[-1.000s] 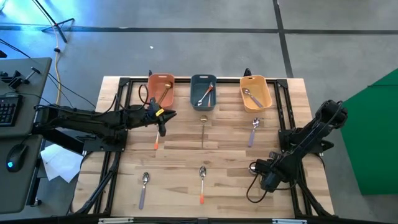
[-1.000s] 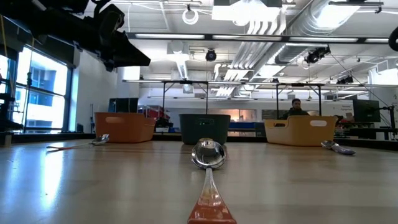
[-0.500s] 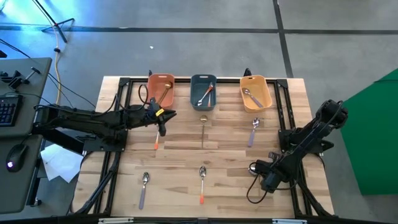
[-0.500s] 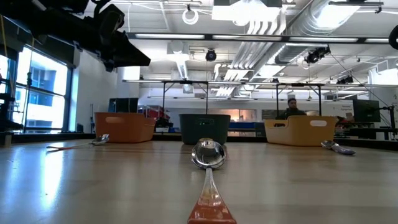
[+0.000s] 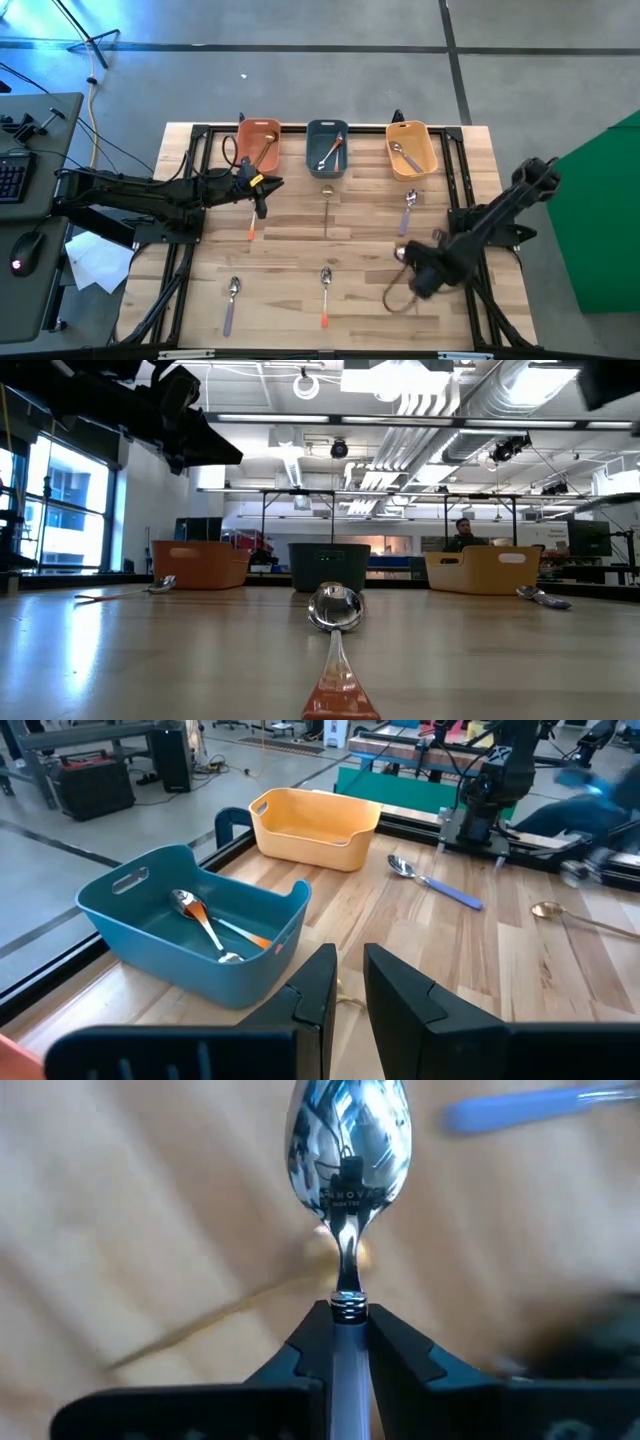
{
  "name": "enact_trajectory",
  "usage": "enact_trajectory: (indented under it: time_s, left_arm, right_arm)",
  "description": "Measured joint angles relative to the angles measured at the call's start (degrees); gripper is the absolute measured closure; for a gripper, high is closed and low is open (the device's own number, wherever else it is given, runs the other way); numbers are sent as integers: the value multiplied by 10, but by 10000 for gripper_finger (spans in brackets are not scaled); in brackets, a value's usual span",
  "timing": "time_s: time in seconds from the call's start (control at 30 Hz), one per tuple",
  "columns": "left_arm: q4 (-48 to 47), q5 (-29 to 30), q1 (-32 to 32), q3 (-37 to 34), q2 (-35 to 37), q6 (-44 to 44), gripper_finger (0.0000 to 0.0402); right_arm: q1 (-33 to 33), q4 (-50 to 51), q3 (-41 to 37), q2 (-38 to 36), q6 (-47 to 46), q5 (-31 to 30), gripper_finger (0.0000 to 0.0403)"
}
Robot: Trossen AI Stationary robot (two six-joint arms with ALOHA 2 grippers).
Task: Sort silverware by color (type)
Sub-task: Put the purple spoon into the yellow bin
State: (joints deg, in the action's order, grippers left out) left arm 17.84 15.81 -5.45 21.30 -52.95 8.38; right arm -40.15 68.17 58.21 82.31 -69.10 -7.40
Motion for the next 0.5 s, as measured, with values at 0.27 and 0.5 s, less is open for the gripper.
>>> enact_trajectory:
  time_s: [0.27, 0.5]
  left_arm:
    - [1, 0, 0, 0, 0, 2, 358]
    - [2, -2, 0, 0, 0, 1, 358]
  right_arm:
    - [291, 64, 57, -37, 224, -84, 373]
    - [609, -24, 67, -35, 498, -61, 372]
